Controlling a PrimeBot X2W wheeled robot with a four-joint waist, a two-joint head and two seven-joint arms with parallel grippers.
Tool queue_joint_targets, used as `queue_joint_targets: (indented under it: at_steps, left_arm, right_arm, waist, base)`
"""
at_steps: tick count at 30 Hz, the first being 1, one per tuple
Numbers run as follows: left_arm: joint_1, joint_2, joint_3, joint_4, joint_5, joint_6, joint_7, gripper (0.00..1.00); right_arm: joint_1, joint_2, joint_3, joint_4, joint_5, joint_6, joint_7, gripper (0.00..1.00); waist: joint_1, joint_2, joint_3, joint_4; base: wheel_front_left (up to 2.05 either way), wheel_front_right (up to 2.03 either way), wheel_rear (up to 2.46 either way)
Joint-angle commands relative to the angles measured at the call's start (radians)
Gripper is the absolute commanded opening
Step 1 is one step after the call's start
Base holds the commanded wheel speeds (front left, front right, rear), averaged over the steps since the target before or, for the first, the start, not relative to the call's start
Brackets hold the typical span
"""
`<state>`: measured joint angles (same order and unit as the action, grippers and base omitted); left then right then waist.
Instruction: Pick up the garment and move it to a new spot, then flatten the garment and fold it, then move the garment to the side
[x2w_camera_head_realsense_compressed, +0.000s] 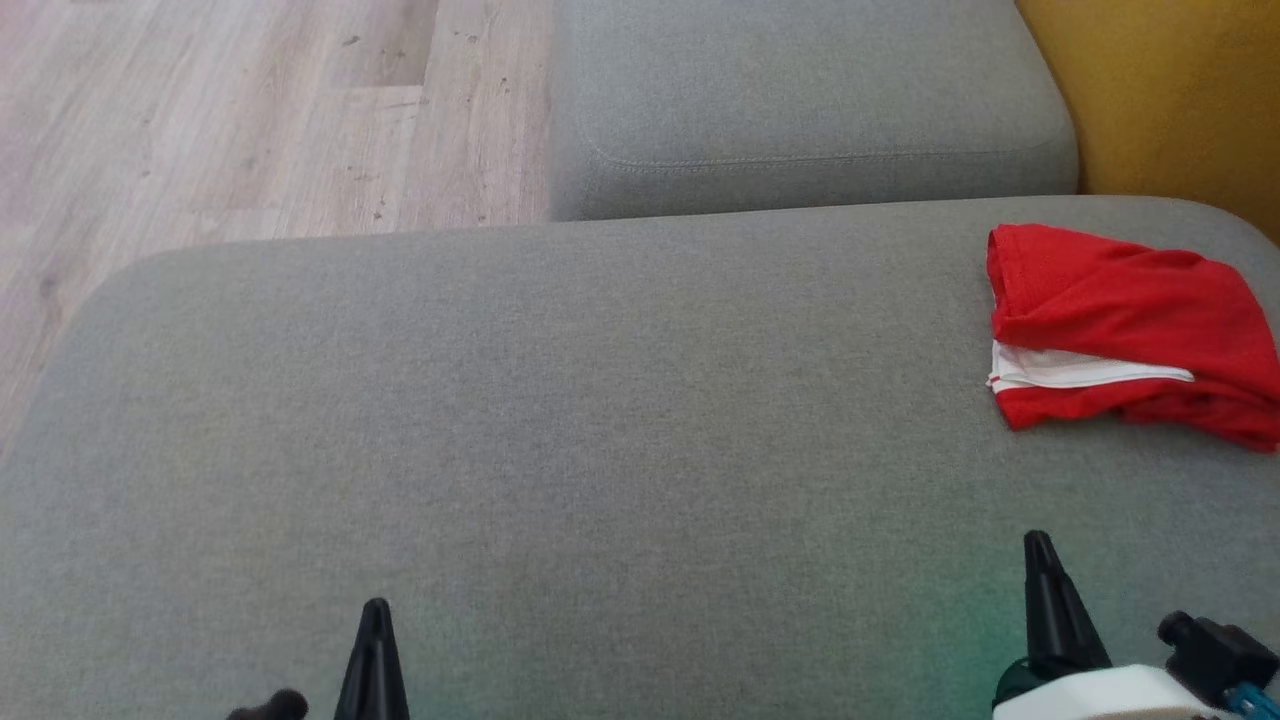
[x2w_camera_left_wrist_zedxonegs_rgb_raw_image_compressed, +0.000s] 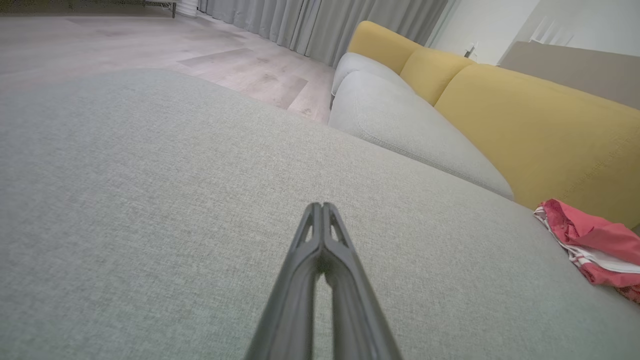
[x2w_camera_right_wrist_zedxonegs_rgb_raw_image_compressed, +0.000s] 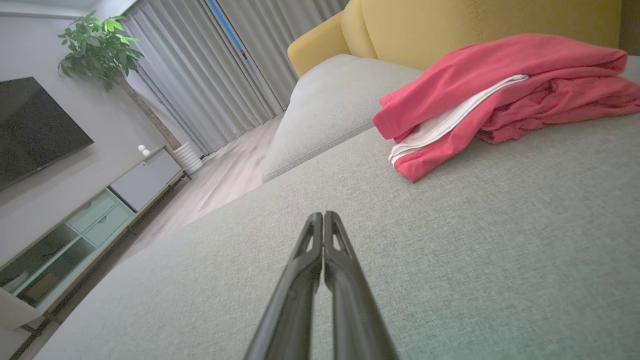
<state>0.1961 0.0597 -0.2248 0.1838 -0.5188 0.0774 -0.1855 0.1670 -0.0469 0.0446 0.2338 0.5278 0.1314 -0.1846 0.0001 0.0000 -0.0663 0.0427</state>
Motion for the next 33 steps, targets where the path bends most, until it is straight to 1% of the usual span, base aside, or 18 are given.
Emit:
queue_joint_targets:
  at_steps: [1, 33]
  left_arm:
    - [-0.051, 0.013, 0.022, -0.028, -0.024, -0.01, 0.004, 0.0]
    - [-0.135, 0.022, 0.106, -0.001, -0.404, -0.077, 0.085, 0.0]
  right_arm:
    - [-0.051, -0.017, -0.004, -0.03, 0.026, 0.0, 0.005, 0.0]
    - [-0.125, -0.025, -0.038, -0.018, 0.399, 0.0, 0.089, 0.0]
  waist:
    - [-0.0001, 0.0, 0.001, 0.0]
    - [-0.0001, 0.0, 0.024, -0.015]
  base:
    - [0.0, 0.0, 0.0]
    - [0.0, 0.0, 0.0]
